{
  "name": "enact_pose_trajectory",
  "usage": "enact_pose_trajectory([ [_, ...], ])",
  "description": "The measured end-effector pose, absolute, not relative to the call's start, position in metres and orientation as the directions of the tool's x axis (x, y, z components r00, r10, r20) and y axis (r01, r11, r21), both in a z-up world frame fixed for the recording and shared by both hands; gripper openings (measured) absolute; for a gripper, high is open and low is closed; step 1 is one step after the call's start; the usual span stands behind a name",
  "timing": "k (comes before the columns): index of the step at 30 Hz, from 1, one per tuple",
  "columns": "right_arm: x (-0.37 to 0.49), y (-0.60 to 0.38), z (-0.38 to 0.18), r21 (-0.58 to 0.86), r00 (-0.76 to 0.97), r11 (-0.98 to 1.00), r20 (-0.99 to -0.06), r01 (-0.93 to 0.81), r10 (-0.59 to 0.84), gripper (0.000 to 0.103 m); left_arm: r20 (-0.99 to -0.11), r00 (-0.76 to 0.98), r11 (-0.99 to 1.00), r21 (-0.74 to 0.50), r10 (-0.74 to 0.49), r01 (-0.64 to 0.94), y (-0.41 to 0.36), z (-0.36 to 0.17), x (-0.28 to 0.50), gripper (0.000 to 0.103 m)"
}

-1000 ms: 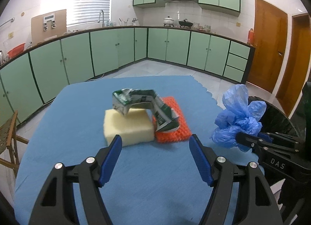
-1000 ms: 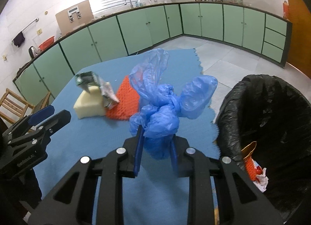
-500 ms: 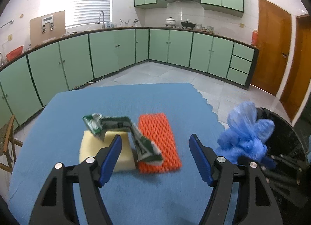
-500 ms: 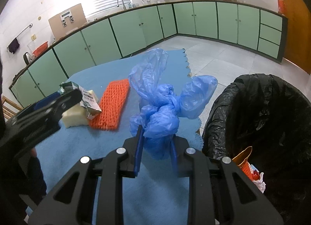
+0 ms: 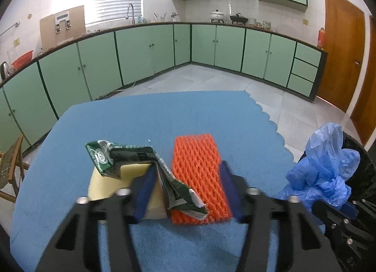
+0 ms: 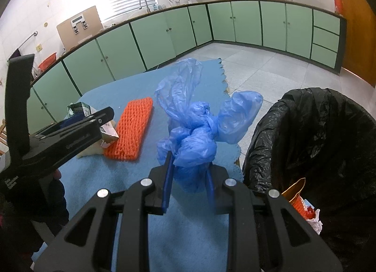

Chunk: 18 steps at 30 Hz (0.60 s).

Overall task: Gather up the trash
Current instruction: 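Grasp the green milk carton with the left tool while the right tool holds the gloves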

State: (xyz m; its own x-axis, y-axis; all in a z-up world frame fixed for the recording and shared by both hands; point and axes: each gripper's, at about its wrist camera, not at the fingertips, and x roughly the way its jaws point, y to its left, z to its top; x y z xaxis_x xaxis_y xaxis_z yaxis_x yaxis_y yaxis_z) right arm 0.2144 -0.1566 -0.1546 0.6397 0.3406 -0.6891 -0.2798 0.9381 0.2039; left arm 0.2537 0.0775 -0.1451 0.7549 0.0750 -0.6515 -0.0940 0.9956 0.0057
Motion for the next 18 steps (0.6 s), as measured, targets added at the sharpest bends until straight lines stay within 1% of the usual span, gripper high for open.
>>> enact_pose_trajectory([
  [1,0.214,-0.156,-0.154,0.203,0.64,0.938,-0.688,-0.282,0.342,0.023,-0.658,0.75,0.996,0.001,0.07,-0.092,0.079,-0.146,0.254,0.032],
  [4,0.212,-0.153,-0.151,0.203,0.641,0.936,-0.685,-0.287,0.345,0.023,-0.662,0.747,0.995,-0.014,0.065,-0.099,0.085,-0.146,0.251,0.021],
  [5,0.211,-0.153,-0.151,0.203,0.642,0.936,-0.684,-0.288,0.346,0.023,-0.662,0.747,0.995,-0.015,0.064,-0.099,0.085,-0.145,0.25,0.011],
  [6,0.209,-0.152,-0.149,0.203,0.644,0.935,-0.682,-0.29,0.347,0.023,-0.662,0.747,0.995,-0.018,0.062,-0.098,0.087,-0.144,0.248,0.006],
  [13,0.201,-0.153,-0.138,0.201,0.661,0.933,-0.661,-0.299,0.354,0.023,-0.636,0.771,0.995,-0.043,0.039,-0.085,0.092,-0.133,0.227,0.006],
  [18,0.192,-0.157,-0.127,0.207,0.677,0.931,-0.642,-0.299,0.36,0.023,-0.628,0.778,0.998,-0.038,0.014,-0.049,0.092,-0.122,0.207,0.006],
])
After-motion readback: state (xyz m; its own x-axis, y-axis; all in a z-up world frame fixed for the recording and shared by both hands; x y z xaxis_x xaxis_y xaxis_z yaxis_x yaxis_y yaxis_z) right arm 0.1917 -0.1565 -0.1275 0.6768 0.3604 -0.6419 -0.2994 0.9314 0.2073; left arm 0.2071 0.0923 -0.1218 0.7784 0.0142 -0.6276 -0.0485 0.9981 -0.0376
